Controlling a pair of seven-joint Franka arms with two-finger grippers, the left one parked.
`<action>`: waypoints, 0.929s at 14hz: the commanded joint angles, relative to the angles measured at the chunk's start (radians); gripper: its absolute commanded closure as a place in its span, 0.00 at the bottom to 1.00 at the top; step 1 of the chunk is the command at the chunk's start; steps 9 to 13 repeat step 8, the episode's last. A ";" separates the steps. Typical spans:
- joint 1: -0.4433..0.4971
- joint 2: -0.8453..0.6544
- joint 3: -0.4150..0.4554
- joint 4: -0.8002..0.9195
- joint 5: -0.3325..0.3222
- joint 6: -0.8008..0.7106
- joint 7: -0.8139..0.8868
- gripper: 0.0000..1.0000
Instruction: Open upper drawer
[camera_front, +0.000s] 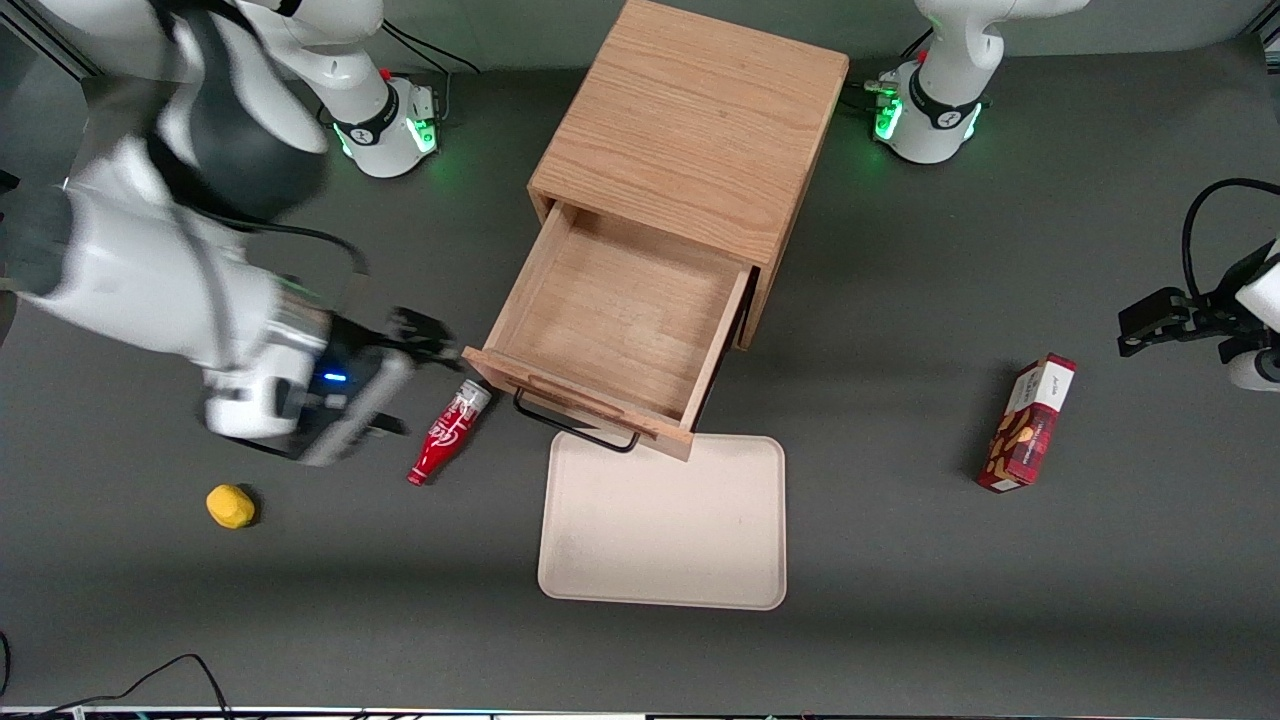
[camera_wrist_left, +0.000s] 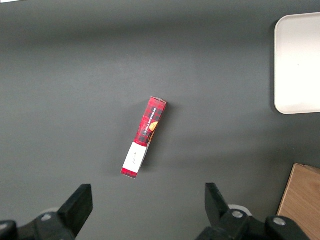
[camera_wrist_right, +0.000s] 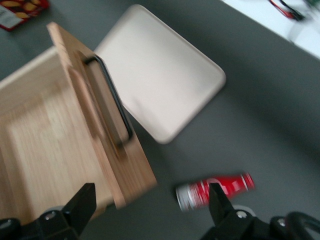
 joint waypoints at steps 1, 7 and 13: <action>-0.026 -0.140 -0.098 -0.053 -0.003 -0.148 0.163 0.00; -0.109 -0.325 -0.111 -0.171 -0.242 -0.266 0.506 0.00; -0.109 -0.319 -0.112 -0.171 -0.244 -0.265 0.503 0.00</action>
